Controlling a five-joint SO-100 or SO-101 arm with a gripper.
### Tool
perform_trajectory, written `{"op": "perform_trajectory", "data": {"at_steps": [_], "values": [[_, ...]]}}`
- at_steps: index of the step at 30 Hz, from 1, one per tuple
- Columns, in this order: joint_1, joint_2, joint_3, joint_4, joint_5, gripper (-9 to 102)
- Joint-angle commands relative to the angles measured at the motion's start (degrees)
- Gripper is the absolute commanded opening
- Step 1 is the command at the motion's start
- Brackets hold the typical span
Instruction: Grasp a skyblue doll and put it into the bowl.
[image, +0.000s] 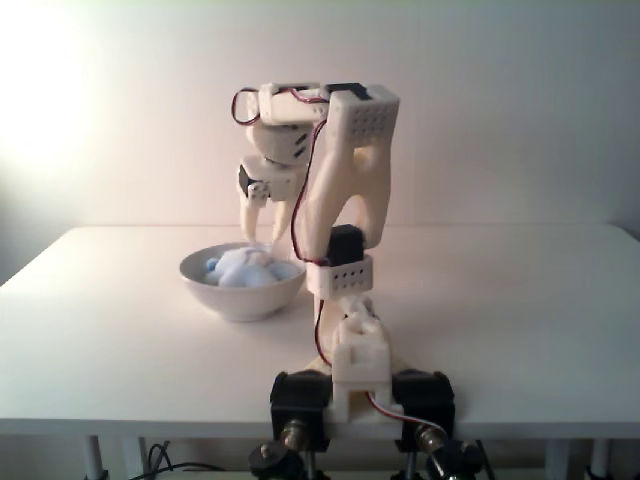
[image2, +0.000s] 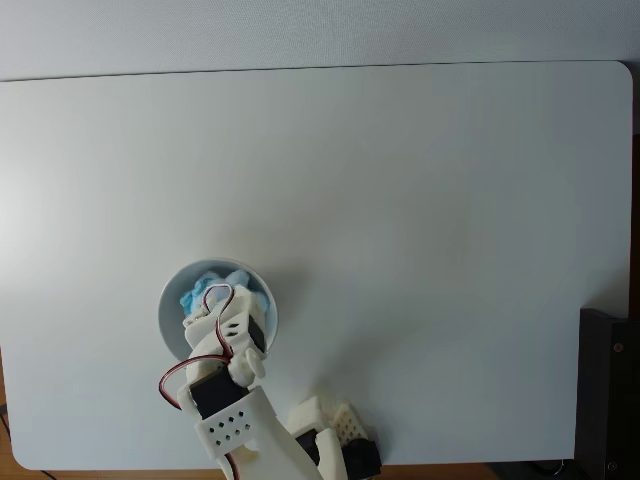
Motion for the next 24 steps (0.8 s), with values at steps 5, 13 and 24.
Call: {"op": "perform_trajectory", "data": {"at_steps": [5,13,24], "values": [[1.7,19.4,-1.1,0.0,-0.1,5],[6.8,39.0,-0.5,-0.4,0.3,6],[28.1,49.5,0.0,0.4,-0.2,6]]}}
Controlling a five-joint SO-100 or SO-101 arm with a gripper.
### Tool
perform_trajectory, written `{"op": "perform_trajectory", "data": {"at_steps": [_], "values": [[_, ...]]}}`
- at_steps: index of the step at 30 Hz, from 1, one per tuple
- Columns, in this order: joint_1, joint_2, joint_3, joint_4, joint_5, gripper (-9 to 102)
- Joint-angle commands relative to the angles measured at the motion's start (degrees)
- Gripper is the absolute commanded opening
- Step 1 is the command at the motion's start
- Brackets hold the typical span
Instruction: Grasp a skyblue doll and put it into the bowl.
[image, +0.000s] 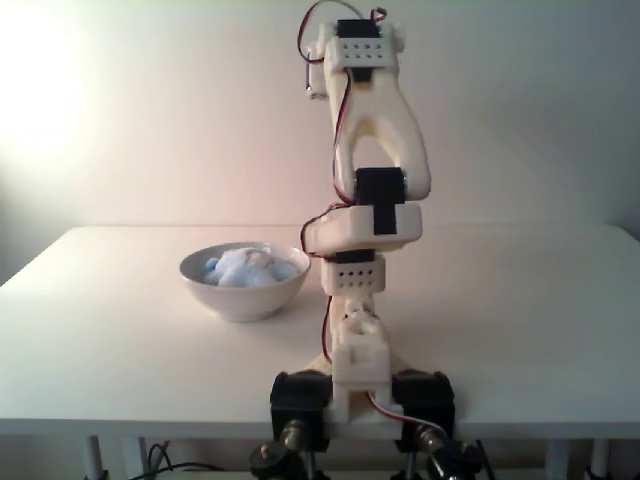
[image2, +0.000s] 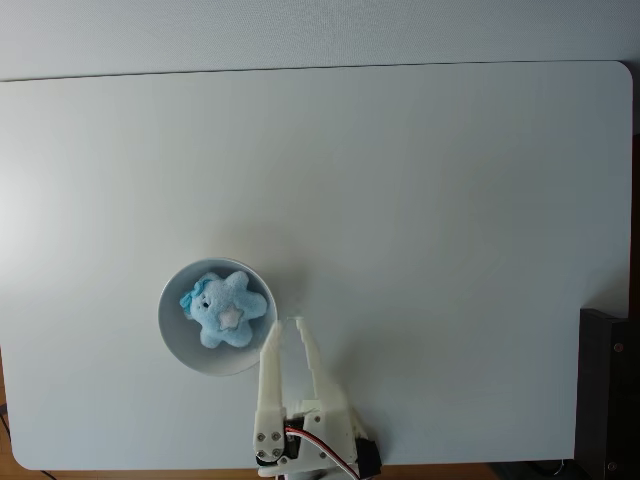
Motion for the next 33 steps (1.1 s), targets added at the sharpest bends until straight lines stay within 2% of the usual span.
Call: {"op": "perform_trajectory", "data": {"at_steps": [1,5,12,19,33], "values": [[4.3,3.2,0.5,0.3,-0.4,6],[5.8,11.9,8.3,0.4,-0.4,6],[5.2,38.4,25.0,0.3,-0.4,6],[5.0,37.5,28.1,0.2,-0.5,6],[3.3,37.4,52.2,-0.2,-0.5,6]]}}
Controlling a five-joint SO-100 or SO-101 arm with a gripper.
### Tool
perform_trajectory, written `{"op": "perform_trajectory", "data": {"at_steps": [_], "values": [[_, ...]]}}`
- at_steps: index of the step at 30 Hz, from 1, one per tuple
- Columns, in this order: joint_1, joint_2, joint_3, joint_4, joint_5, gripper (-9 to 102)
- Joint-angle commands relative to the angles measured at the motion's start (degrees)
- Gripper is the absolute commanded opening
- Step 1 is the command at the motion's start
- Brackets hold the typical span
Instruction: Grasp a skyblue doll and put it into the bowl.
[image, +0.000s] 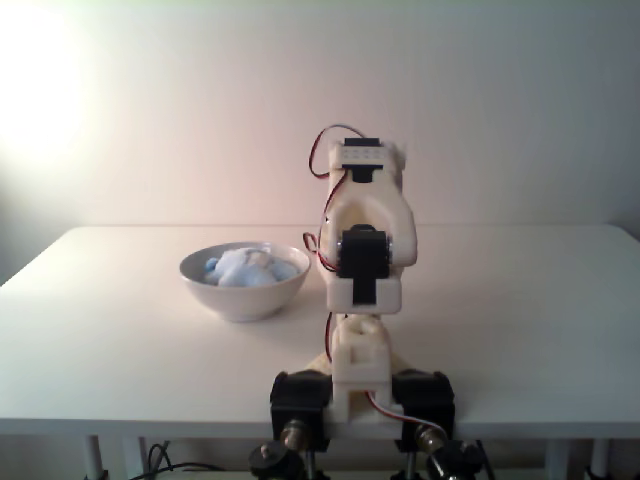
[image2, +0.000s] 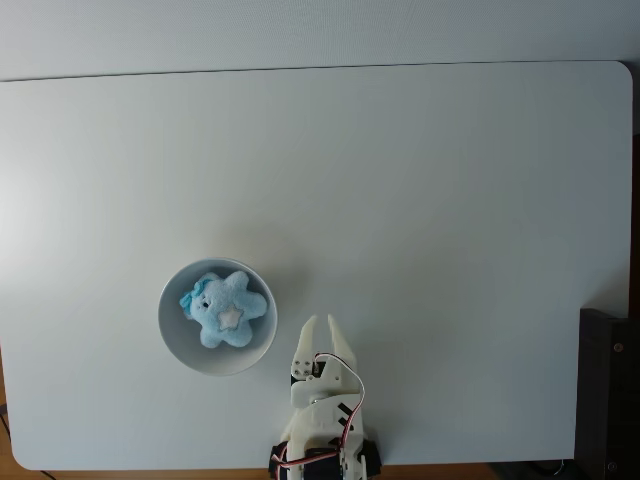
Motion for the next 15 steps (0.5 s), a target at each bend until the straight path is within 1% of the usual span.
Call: {"op": "perform_trajectory", "data": {"at_steps": [1,15], "values": [[-0.4,17.4,2.4,-0.4,-0.5,6],[-0.4,17.2,10.5,0.0,-0.5,6]]}}
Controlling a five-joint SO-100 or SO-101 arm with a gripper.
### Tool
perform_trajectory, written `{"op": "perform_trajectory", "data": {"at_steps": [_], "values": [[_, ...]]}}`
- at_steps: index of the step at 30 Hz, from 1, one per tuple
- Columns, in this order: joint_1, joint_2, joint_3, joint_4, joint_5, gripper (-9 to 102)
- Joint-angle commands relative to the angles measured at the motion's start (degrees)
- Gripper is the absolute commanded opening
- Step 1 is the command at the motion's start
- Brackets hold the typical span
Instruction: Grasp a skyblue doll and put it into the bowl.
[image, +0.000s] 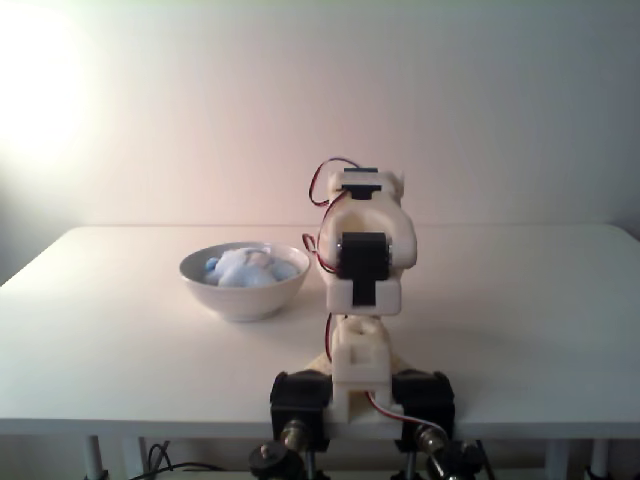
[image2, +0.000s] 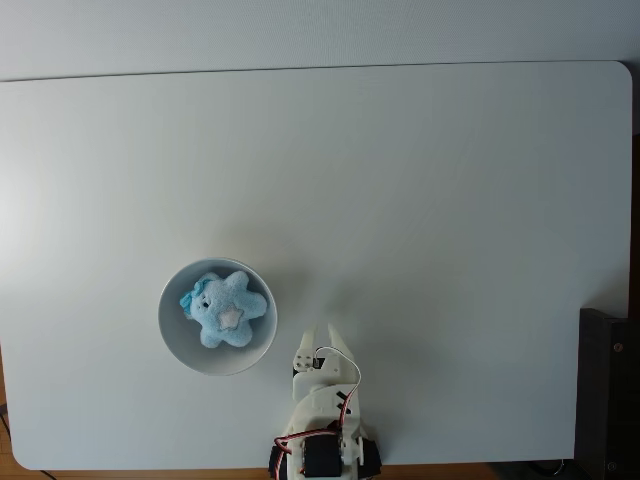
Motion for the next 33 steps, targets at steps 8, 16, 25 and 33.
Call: {"op": "perform_trajectory", "data": {"at_steps": [8,16,25,33], "values": [[0.1,16.6,0.3,2.7,-0.6,6],[-0.4,17.1,-0.2,17.5,-0.5,6],[-0.4,17.1,0.0,19.3,0.0,6],[-0.4,16.7,0.1,19.3,-0.2,6]]}}
